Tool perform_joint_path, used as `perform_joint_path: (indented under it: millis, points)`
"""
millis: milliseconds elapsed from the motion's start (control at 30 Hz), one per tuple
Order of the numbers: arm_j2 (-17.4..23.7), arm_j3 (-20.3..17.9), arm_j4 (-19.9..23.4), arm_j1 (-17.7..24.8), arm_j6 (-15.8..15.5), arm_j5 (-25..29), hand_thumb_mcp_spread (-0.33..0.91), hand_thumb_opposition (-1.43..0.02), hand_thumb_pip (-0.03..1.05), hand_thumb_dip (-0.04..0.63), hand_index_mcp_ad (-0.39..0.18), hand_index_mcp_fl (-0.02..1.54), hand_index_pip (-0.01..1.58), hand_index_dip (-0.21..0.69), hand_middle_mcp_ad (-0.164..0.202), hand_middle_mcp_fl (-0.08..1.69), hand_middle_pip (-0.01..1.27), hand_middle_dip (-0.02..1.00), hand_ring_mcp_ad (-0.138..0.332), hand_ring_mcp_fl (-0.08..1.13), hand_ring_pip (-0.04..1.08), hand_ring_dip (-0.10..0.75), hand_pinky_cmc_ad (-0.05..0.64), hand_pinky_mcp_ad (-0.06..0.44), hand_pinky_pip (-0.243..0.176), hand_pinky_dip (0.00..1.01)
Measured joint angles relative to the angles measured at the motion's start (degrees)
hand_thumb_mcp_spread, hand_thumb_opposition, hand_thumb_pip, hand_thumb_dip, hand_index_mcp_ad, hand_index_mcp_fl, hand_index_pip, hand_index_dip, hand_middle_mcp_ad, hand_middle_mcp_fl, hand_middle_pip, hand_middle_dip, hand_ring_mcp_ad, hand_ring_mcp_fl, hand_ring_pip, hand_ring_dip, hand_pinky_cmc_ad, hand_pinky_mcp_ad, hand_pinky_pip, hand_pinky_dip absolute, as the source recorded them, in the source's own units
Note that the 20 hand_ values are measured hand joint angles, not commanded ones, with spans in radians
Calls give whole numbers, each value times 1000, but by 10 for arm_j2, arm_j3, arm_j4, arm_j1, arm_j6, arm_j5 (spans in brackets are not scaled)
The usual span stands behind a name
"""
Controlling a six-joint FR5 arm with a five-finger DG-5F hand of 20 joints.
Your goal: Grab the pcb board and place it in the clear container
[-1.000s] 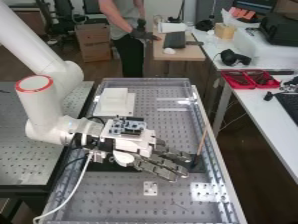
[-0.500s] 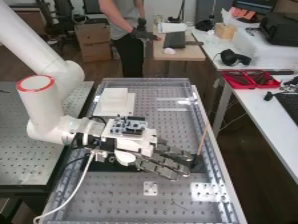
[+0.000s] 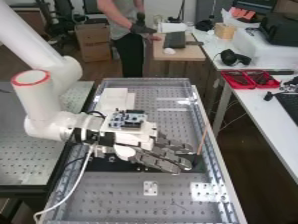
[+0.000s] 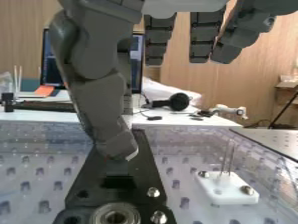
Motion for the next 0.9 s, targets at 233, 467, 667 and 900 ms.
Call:
perform_joint_path:
  millis: [233, 467, 667, 900]
  points:
    - [35, -16, 13, 1, 7, -5, 770, -897, 438, 265, -204, 559, 1396, 148, -5, 5, 136, 126, 182, 30, 99, 28, 291, 150, -89, 182]
    - [90, -42, 40, 16, 23, -18, 773, -911, 438, 267, -202, 569, 1395, 150, 0, 9, 136, 126, 182, 30, 99, 28, 291, 148, -89, 182]
    - [122, -57, 69, 59, 47, -40, 773, -911, 438, 267, -202, 585, 1375, 150, -2, 5, 133, 126, 182, 30, 99, 28, 291, 148, -89, 182]
    - [125, -51, 88, 119, 76, -66, 773, -911, 438, 267, -202, 585, 1379, 152, -7, 23, 136, 126, 183, 30, 99, 28, 291, 150, -89, 182]
